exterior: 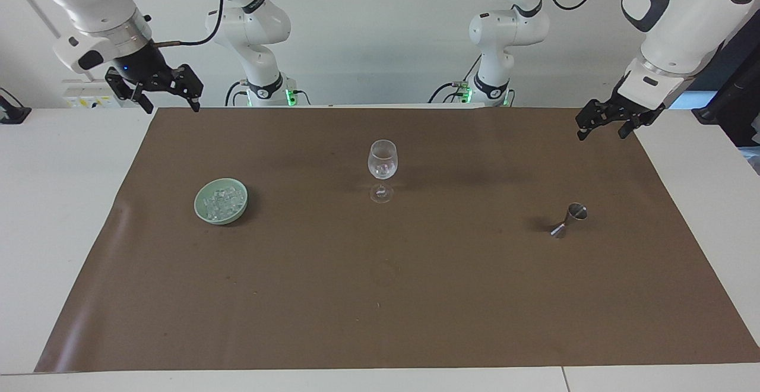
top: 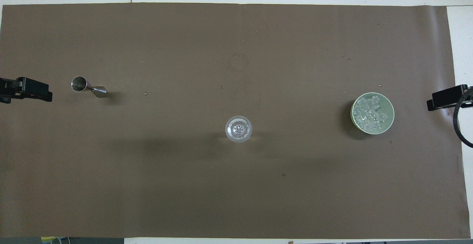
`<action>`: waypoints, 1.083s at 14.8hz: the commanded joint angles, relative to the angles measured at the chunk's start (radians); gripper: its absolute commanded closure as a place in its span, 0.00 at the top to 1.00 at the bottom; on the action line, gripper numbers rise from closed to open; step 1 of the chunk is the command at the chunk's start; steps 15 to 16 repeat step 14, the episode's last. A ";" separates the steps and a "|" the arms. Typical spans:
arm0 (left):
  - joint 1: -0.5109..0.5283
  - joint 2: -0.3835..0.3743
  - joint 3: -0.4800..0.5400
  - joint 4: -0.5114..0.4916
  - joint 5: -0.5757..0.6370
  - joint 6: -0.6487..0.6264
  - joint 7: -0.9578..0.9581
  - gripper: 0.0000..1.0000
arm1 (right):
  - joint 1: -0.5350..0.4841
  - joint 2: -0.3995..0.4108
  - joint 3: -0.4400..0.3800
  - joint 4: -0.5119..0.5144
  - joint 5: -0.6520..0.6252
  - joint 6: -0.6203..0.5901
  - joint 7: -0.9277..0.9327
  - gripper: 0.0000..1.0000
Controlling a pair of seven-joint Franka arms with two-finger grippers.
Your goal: Pour wine and add ice with both arms
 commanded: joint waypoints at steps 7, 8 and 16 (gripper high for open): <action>0.002 0.006 -0.002 0.015 0.018 -0.016 0.004 1.00 | -0.022 -0.022 0.020 -0.025 -0.005 0.003 -0.021 1.00; 0.002 0.006 -0.002 0.015 0.018 -0.014 0.006 1.00 | -0.022 -0.022 0.020 -0.026 -0.004 0.003 -0.021 1.00; 0.002 0.006 -0.002 0.015 0.018 -0.014 0.006 1.00 | -0.022 -0.022 0.020 -0.029 -0.005 0.006 -0.020 1.00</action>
